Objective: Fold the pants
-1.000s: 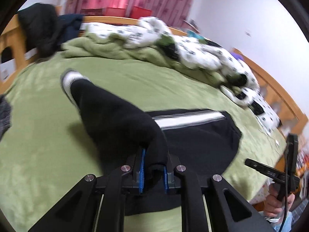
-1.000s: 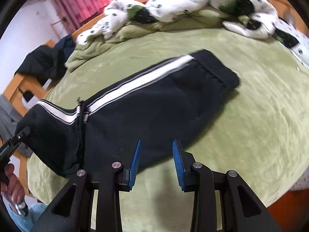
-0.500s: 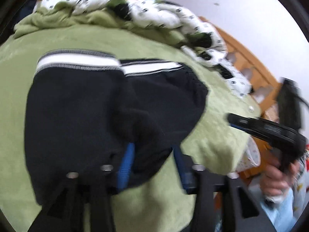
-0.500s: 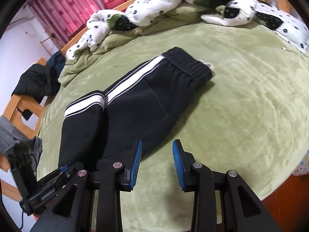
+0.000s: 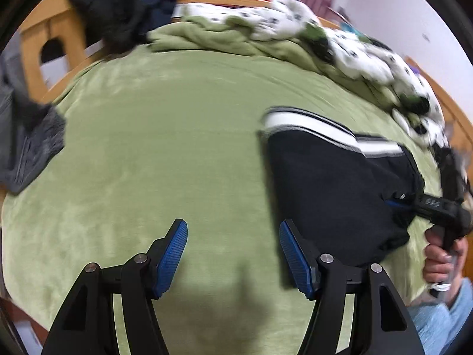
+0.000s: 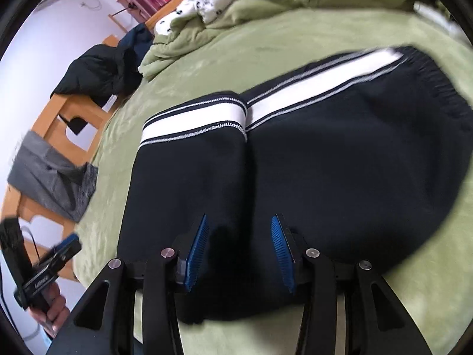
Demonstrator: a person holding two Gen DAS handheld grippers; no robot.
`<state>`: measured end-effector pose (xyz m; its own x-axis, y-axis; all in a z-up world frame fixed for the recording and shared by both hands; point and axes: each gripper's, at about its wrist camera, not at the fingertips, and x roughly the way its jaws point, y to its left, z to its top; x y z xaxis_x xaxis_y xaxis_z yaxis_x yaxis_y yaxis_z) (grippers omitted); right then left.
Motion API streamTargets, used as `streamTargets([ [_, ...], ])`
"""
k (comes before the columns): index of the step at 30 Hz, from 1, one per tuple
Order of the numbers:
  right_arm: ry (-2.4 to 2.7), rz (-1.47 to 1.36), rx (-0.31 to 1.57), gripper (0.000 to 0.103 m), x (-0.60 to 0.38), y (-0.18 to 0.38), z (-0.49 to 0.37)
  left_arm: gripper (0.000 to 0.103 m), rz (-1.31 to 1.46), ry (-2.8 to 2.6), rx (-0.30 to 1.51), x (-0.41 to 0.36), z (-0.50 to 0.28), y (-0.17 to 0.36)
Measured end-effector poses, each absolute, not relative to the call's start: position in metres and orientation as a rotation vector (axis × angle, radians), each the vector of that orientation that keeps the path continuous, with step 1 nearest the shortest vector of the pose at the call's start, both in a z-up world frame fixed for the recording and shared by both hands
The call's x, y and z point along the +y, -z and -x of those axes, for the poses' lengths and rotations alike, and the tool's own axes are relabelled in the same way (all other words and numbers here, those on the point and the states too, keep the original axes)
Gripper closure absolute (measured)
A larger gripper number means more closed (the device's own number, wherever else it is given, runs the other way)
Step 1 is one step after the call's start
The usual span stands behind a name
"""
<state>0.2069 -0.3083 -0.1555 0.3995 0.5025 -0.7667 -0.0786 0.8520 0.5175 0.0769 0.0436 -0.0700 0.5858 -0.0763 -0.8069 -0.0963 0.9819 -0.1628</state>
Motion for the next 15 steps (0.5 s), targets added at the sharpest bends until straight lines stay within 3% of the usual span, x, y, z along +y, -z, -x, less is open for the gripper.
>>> streamTargets([
  [4, -0.429, -0.558, 1.163, 0.06, -0.296, 0.183, -0.231, 0.04, 0.33, -0.043, 0.929, 0.07, -0.073, 0.084],
  [6, -0.457, -0.542, 1.159, 0.086, -0.287, 0.183, -0.235, 0.04, 0.357, -0.077, 0.936, 0.07, -0.077, 0.091],
  [8, -0.471, -0.449, 1.109, 0.093, -0.278, 0.17, -0.233, 0.04, 0.369, -0.073, 0.93, 0.067, -0.085, 0.09],
  [15, -0.474, -0.251, 0.897, 0.094, -0.301, 0.086, -0.224, 0.04, 0.337, -0.046, 0.938, 0.047, -0.099, 0.092],
])
